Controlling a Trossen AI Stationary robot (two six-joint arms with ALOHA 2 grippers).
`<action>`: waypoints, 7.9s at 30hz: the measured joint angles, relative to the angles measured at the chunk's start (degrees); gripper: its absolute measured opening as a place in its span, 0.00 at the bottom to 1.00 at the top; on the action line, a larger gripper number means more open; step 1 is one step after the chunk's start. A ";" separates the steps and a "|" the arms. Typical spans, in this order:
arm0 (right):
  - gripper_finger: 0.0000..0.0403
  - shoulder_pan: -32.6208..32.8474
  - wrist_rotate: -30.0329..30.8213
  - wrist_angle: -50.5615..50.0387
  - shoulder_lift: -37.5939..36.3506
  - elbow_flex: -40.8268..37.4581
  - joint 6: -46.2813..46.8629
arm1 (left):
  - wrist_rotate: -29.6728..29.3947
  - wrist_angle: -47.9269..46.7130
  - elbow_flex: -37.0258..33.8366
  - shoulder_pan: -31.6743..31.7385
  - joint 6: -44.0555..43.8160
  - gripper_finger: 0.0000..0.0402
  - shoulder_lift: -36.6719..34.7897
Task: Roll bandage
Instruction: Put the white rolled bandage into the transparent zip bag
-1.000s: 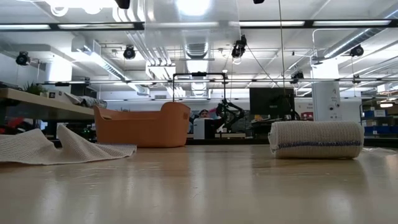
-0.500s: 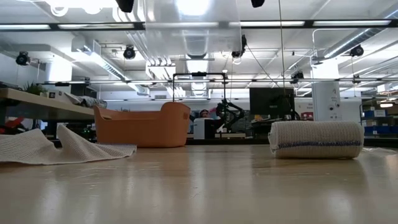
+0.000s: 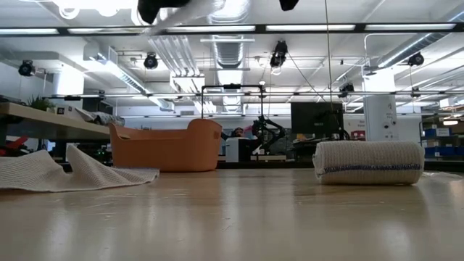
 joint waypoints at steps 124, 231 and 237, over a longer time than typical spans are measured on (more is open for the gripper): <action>0.32 1.14 12.62 -17.01 -6.79 2.47 1.57 | 9.00 9.67 -2.02 -1.28 4.59 0.05 -6.42; 0.50 2.01 10.64 -37.48 0.52 10.71 4.73 | 3.92 15.15 -2.29 -1.10 13.05 0.05 7.15; 0.61 1.99 10.68 -43.43 0.84 10.28 7.61 | 3.79 12.22 -2.29 -0.67 7.87 0.05 7.37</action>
